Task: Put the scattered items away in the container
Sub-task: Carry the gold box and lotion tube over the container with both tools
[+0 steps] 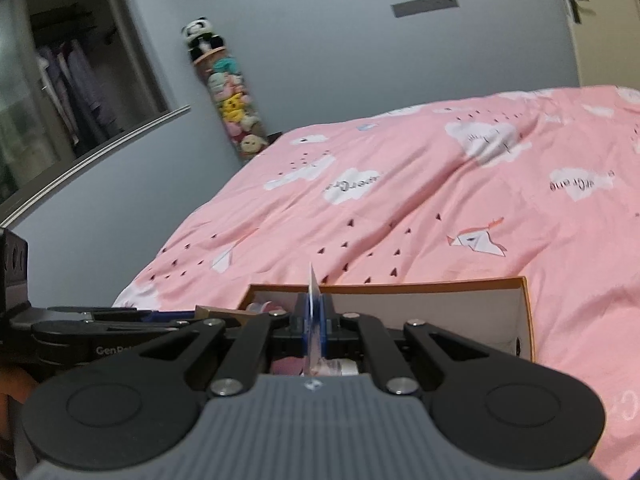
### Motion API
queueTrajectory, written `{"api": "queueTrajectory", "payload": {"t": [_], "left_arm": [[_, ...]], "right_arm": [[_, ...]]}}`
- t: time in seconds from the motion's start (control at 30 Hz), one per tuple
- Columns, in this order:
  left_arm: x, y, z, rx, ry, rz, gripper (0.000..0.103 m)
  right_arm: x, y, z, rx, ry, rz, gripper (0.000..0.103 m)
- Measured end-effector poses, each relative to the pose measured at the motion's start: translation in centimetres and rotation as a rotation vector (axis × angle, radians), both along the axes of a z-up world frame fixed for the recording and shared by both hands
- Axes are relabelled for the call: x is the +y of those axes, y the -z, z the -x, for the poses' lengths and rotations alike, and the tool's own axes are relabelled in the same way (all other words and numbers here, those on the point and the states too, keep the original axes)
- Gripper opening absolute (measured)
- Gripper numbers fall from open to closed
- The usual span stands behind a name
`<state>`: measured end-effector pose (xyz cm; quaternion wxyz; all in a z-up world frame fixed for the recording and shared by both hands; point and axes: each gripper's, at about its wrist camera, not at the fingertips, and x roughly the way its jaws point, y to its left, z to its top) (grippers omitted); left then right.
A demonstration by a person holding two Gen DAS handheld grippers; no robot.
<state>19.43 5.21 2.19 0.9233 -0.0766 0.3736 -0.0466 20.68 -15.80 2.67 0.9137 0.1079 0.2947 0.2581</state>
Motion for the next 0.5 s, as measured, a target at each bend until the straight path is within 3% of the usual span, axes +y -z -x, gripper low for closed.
{"api": "queueTrajectory", "payload": {"t": [0.23, 0.5], "left_arm": [[-0.8, 2.5, -3.2, 0.057, 0.016, -0.025, 0.052], [-3.1, 4.3, -5.8, 0.167, 0.043, -0.147, 0.052]], "right_arm": [[0.2, 2.4, -2.2, 0.048, 0.041, -0.017, 0.006], [0.0, 4.5, -4.0, 0.108, 0.079, -0.062, 0.006]]}}
